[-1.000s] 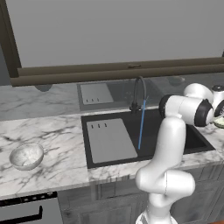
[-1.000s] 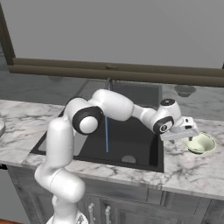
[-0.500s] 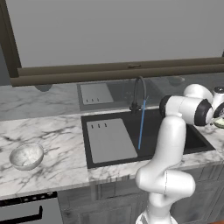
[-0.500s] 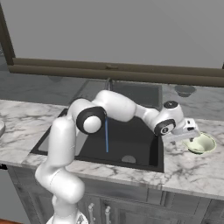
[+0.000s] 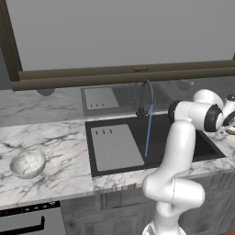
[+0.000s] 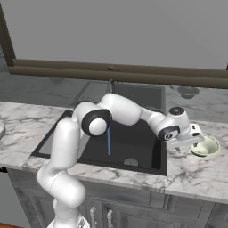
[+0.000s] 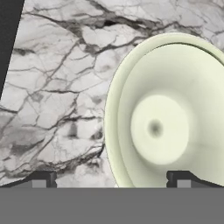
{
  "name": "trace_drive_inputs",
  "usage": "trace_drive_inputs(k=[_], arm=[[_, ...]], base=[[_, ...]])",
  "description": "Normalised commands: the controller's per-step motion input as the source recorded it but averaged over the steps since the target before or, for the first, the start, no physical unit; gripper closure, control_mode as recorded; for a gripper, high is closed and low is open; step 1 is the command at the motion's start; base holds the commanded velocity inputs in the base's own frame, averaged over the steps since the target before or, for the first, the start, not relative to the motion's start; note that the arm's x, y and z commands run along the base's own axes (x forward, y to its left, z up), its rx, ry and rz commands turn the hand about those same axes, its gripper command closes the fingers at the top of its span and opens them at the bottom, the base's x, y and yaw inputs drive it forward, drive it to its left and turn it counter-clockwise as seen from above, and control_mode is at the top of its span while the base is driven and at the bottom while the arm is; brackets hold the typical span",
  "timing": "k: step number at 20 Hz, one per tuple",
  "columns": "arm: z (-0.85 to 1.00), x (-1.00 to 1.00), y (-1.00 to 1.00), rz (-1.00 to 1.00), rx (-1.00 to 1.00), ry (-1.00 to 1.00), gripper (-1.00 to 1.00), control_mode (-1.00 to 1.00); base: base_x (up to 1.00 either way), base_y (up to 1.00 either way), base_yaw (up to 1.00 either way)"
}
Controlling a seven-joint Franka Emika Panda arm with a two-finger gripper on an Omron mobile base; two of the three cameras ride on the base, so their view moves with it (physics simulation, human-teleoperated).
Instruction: Rinse each bowl for a few seconds and place them down in the sink or on the counter.
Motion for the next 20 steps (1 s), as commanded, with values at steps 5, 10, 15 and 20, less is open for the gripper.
trace_drive_inputs(k=[5,10,15,20], arm=[[-0.08,0.05,-0.17,0.06,0.01,0.0,-1.0,-1.0],[-0.06,0.13,-0.2,0.07,0.0,0.0,-1.0,-1.0],[-0.07,0.11,-0.17,0.07,0.0,0.0,-1.0,-1.0],[-0.13,0.11,-0.09,0.06,0.0,0.0,1.0,-1.0]], base=[[0.0,0.0,0.0],[0.0,0.0,0.0],[0.0,0.0,0.0],[0.0,0.0,0.0]])
